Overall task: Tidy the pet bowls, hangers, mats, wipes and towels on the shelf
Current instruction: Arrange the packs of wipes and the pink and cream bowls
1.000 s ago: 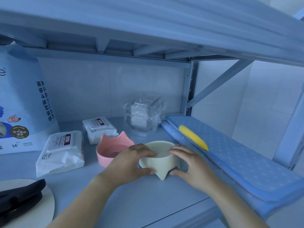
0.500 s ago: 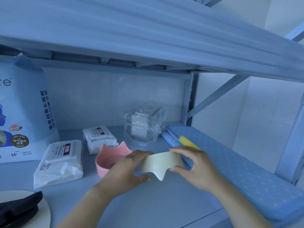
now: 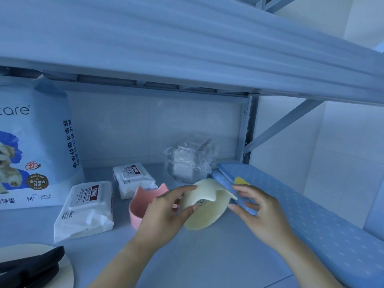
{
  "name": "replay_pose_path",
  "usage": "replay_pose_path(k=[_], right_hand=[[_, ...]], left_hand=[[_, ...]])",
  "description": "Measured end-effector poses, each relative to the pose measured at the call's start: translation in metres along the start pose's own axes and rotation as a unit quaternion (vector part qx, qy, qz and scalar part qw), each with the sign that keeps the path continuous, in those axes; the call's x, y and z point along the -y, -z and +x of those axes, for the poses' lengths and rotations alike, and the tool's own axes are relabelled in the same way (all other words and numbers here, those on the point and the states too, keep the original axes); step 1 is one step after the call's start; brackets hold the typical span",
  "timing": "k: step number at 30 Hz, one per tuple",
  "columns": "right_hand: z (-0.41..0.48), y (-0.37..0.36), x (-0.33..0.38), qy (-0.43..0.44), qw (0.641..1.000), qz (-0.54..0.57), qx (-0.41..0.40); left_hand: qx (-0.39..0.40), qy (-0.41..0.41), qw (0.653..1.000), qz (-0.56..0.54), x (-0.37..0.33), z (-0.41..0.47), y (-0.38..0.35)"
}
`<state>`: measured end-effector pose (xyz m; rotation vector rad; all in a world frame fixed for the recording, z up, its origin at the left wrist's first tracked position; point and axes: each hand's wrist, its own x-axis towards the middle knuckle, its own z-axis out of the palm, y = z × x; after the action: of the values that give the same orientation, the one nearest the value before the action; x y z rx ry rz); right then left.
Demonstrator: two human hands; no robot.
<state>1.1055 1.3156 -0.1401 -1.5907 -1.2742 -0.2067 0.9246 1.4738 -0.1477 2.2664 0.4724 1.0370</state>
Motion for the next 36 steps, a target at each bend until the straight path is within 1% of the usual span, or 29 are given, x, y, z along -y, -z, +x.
replay_pose_path(k=[4,7,11,15,21,24,27,31,34,36], right_hand=[[-0.004,-0.002,0.003,0.008,1.000,-0.020,0.018],[-0.006,-0.006,0.001,0.010,0.999,-0.022,0.027],[-0.010,-0.011,-0.002,0.023,0.999,-0.044,0.018],[-0.016,-0.017,-0.003,0.018,0.999,-0.031,0.027],[-0.024,-0.036,0.003,0.042,0.995,-0.030,0.085],[-0.027,-0.047,0.007,0.064,0.991,-0.037,0.109],[-0.028,-0.050,0.006,0.062,0.990,-0.040,0.121],[-0.030,-0.046,0.000,0.047,0.989,-0.046,0.133],[-0.031,-0.042,-0.004,0.030,0.989,-0.056,0.137],[-0.032,-0.041,-0.003,0.022,0.988,-0.058,0.138]], left_hand=[[-0.036,0.038,0.998,-0.020,-0.003,0.001,0.002],[-0.035,0.055,0.998,-0.016,-0.006,0.000,0.000],[-0.036,0.065,0.997,-0.020,-0.007,0.001,-0.002],[-0.045,0.092,0.994,-0.037,-0.001,0.002,-0.002],[-0.053,0.135,0.987,-0.065,0.002,0.005,0.001],[-0.040,0.149,0.985,-0.077,0.004,0.006,0.000],[-0.025,0.148,0.985,-0.088,0.004,0.005,-0.003],[-0.022,0.116,0.990,-0.082,-0.001,0.004,-0.003],[0.015,0.092,0.992,-0.084,-0.002,0.004,-0.004],[0.034,0.090,0.992,-0.085,0.000,0.003,-0.004]])
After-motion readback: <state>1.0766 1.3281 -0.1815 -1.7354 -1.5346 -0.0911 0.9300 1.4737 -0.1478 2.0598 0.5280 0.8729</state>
